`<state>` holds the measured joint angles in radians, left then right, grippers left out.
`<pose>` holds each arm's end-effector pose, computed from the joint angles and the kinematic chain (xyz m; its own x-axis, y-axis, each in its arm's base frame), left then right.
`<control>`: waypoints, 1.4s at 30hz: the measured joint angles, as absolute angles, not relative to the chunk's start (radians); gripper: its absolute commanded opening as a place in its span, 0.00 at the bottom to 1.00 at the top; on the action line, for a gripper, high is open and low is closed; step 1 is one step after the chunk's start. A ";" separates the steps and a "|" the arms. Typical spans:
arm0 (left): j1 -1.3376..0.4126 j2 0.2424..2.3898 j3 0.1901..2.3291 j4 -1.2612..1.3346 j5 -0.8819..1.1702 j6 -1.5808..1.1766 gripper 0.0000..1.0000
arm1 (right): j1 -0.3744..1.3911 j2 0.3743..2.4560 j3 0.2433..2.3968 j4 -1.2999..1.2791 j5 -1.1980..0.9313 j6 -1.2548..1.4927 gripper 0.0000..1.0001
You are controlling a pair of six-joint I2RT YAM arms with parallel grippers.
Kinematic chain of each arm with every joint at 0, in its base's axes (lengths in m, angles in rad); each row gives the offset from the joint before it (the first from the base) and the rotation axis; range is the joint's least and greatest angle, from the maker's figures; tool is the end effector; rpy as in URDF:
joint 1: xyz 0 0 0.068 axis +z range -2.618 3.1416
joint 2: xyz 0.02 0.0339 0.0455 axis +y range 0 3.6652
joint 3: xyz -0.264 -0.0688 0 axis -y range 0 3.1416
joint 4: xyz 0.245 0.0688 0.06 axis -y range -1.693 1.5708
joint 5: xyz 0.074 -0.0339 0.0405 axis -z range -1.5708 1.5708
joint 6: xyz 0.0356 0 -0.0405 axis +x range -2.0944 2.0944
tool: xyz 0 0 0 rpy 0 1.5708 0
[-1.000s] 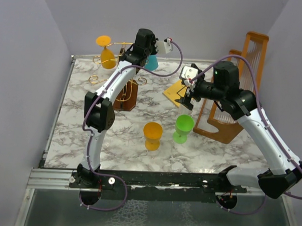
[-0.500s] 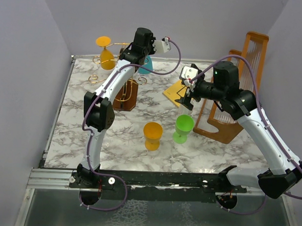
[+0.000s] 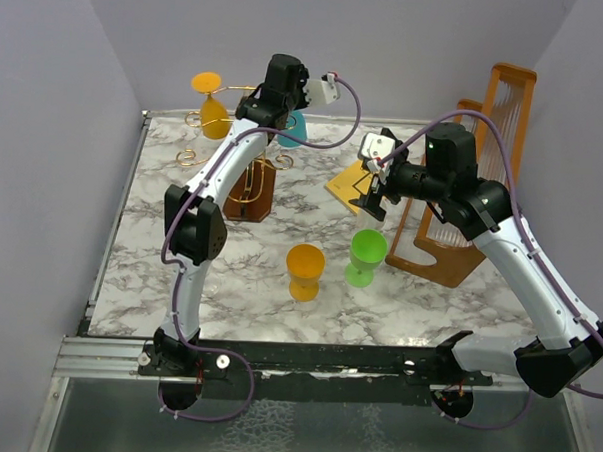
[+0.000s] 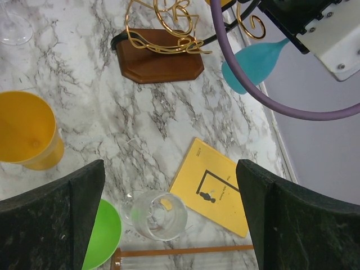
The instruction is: Place the wine glass upside down on the wine glass rack
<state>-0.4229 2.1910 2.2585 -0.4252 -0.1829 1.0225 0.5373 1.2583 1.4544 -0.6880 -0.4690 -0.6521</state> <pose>0.4731 -0.2058 0.3666 0.0454 0.8998 -0.4339 0.4018 0.3812 0.8326 0.2157 0.1472 0.4214 0.1623 -0.5334 -0.8301 -0.8811 0.3003 -0.3652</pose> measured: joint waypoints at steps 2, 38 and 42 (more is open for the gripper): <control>-0.423 2.181 2.250 -0.430 -0.183 1.023 0.42 | 0.537 1.258 1.454 -0.688 -0.469 -0.652 1.00; -0.413 1.672 1.910 -0.494 -0.109 0.559 0.99 | 0.543 1.451 1.505 -0.825 -0.115 -0.648 0.72; -0.413 1.628 1.866 -0.501 -0.101 0.501 0.99 | 0.543 1.504 1.537 -0.872 -0.035 -0.598 0.68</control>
